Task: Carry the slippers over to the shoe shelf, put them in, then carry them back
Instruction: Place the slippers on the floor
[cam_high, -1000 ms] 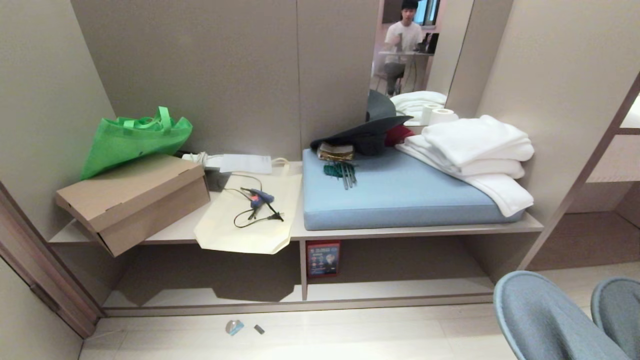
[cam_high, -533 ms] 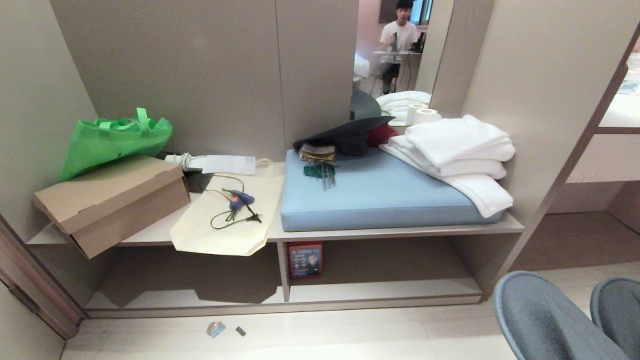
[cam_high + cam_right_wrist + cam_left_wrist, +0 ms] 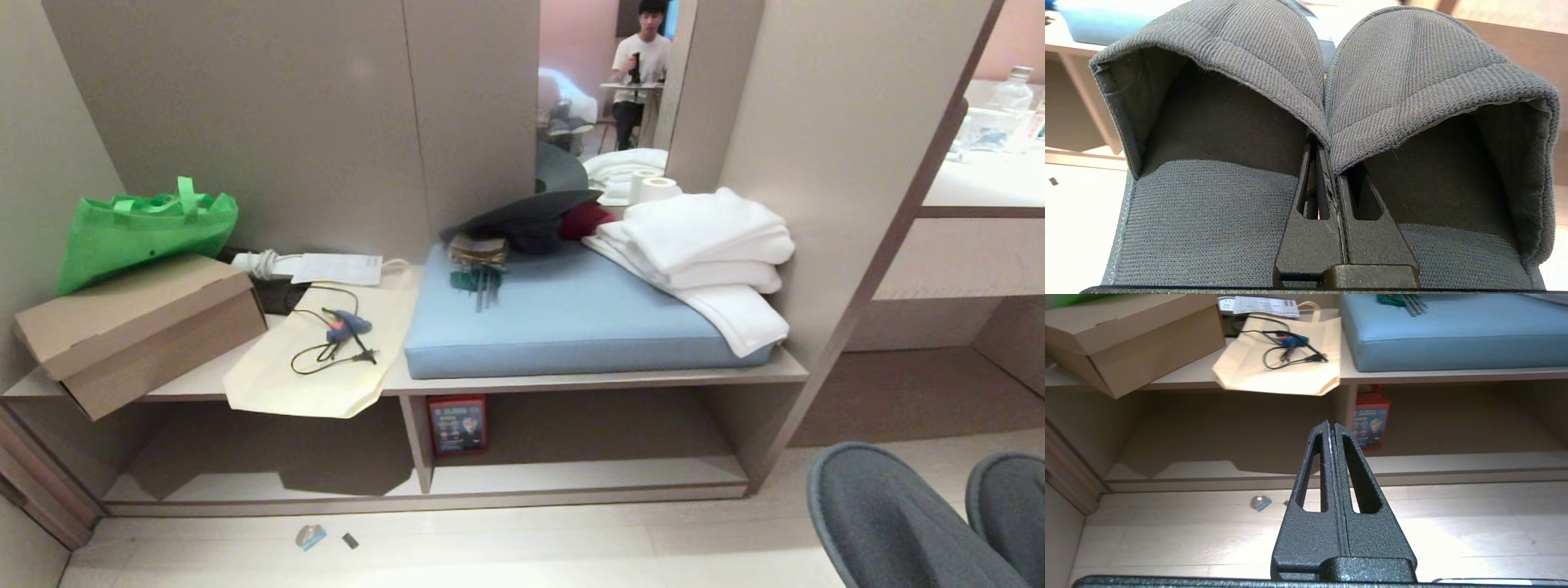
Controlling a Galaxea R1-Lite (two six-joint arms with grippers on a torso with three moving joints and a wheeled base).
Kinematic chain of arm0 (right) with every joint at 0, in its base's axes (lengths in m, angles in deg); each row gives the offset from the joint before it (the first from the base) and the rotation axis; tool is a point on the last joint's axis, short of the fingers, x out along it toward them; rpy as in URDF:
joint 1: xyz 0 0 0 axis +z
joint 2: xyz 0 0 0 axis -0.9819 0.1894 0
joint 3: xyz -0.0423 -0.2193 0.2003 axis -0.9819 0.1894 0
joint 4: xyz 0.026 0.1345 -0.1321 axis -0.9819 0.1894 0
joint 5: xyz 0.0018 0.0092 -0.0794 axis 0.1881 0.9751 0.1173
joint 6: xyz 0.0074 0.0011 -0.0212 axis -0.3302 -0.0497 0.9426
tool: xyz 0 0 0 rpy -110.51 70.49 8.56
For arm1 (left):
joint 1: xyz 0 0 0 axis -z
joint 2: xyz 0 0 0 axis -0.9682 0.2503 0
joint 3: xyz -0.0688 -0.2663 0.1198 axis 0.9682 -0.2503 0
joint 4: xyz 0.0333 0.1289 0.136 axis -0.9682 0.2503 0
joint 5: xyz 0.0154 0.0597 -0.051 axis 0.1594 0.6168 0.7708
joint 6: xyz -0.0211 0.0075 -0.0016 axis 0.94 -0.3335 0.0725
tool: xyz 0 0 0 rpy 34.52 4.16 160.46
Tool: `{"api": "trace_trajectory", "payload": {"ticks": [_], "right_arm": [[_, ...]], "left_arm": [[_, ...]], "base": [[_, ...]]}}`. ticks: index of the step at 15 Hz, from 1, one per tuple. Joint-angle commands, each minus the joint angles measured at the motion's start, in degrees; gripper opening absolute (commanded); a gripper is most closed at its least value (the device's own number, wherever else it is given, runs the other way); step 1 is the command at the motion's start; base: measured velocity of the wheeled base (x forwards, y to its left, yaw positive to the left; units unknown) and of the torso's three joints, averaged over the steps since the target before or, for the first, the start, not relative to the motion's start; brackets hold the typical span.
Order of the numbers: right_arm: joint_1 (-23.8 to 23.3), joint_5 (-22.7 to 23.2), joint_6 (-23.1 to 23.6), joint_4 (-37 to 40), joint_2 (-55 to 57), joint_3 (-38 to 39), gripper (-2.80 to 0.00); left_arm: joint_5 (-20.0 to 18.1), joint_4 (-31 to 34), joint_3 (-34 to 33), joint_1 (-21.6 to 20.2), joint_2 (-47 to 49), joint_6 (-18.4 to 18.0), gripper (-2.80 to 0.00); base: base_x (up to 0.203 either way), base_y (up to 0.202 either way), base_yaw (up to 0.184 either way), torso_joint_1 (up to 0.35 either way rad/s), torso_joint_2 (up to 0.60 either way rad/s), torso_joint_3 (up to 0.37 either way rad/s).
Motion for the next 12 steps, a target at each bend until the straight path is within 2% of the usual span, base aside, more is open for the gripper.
{"api": "trace_trajectory", "payload": {"ticks": [1, 12], "right_arm": [[0.04, 0.05, -0.04, -0.04, 0.07, 0.0, -2.8], [-0.04, 0.05, 0.31, -0.04, 0.07, 0.03, -2.8]], "left_arm": [[0.0, -0.03, -0.44, 0.01, 0.07, 0.02, -2.8], [0.0, -0.12, -0.44, 0.01, 0.07, 0.02, -2.8]], "base": [[0.0, -0.196, 0.003, 0.002, 0.0, 0.002], [0.0, -0.197, 0.001, 0.004, 0.0, 0.002]]}}
